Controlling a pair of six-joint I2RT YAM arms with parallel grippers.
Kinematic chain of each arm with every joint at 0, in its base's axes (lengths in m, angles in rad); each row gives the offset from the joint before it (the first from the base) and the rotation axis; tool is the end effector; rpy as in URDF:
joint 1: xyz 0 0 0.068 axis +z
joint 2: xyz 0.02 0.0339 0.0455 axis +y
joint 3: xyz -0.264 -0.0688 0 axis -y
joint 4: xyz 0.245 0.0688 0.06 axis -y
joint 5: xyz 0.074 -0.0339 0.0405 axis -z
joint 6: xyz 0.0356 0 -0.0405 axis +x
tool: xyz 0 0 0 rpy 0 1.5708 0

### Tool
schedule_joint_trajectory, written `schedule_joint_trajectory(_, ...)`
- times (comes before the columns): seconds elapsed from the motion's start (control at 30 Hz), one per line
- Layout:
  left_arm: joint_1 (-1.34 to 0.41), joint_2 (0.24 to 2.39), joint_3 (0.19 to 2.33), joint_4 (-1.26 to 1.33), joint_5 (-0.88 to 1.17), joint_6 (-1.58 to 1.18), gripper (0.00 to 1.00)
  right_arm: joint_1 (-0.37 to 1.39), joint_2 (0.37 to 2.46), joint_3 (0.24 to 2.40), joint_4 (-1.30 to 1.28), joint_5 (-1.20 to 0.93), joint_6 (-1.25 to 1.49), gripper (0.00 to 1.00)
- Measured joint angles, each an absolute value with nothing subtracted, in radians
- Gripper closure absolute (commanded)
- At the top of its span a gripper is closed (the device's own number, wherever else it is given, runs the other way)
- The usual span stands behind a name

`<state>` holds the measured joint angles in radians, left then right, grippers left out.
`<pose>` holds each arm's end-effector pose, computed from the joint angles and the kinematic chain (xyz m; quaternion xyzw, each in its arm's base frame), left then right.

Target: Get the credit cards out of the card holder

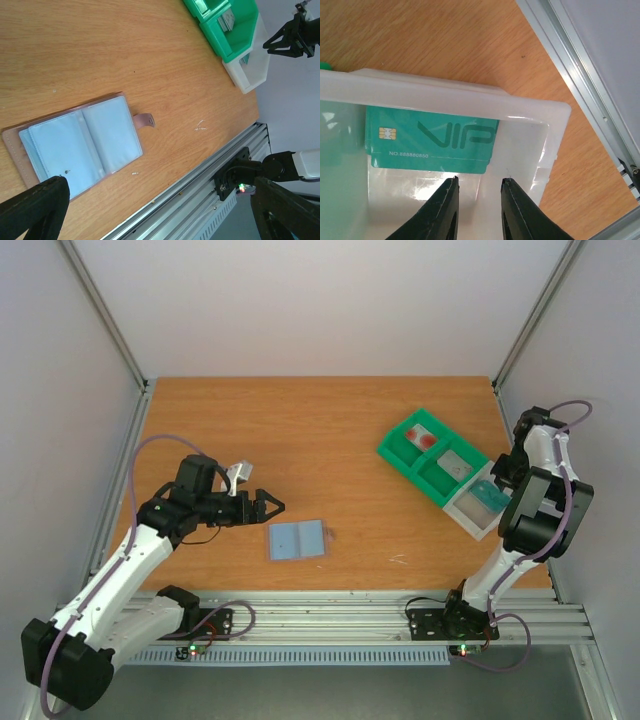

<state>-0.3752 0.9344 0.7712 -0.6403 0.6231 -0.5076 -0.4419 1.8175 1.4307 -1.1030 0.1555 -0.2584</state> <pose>0.1655 -0.0875 0.2711 0.0561 0.8883 -0.4092 0.2007 0.3075 -0.1516 0.2238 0.0944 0.9917 -0.0867 0.0113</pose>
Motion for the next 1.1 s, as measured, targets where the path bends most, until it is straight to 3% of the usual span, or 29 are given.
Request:
schedule_joint_trajectory(0.27,-0.375,0.933,0.771,-0.641,0.609,-0.508,0.01,-0.38,1.813,1.467,-1.132,0.184,-0.215,0.74)
schedule_joint_trajectory(0.57,-0.375,0.92,0.771,-0.669,0.532,-0.506,0.02,-0.271,1.66,1.468,-1.135,0.082,-0.149,0.64)
schedule_joint_trajectory(1.0,-0.375,1.06,0.772,-0.709,0.464,-0.536,0.39,0.067,1.405,1.339,-1.025,-0.172,-0.014,0.58)
schedule_joint_trajectory(1.1,-0.375,1.102,0.767,-0.687,0.479,-0.556,0.43,0.155,1.393,1.283,-0.984,-0.218,0.021,0.57)
